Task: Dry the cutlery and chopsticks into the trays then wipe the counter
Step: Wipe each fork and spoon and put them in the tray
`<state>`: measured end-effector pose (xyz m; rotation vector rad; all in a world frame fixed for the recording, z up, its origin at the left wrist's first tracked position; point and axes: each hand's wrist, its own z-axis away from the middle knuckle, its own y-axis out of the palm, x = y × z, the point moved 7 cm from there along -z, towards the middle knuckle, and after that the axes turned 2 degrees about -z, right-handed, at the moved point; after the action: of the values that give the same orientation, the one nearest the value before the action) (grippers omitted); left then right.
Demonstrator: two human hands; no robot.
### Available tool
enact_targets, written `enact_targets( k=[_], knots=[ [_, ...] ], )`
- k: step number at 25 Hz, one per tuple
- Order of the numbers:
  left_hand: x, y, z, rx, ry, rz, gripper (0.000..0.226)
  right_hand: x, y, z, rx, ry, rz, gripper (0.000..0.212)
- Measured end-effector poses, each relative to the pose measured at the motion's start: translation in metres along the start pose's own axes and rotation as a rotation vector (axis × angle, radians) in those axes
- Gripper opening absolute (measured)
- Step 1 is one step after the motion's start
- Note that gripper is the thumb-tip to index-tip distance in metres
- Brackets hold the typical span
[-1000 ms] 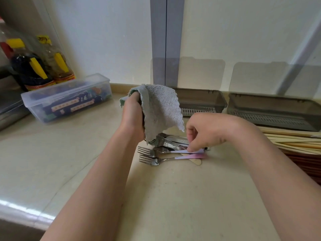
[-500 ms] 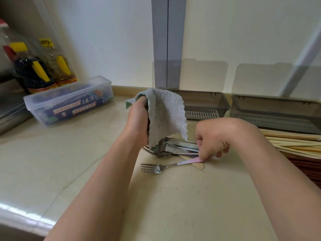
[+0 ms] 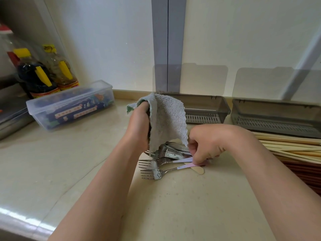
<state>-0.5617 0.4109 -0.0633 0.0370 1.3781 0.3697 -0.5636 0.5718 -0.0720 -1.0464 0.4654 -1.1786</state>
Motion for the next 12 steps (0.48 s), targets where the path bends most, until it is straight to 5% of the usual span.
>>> enact_targets(
  k=[4, 10, 12],
  knots=[
    [0.0, 0.0, 0.003, 0.002, -0.01, -0.026, 0.037, -0.002, -0.013, 0.007, -0.056, -0.061, -0.072, 0.009],
    [-0.001, 0.01, 0.006, 0.104, 0.029, 0.016, 0.033, -0.012, -0.069, 0.04, -0.494, -0.419, -0.913, 0.007],
    [-0.001, 0.014, 0.005, 0.14, 0.047, 0.005, 0.029, -0.005, -0.073, 0.035, -0.623, -0.453, -1.022, 0.006]
  ],
)
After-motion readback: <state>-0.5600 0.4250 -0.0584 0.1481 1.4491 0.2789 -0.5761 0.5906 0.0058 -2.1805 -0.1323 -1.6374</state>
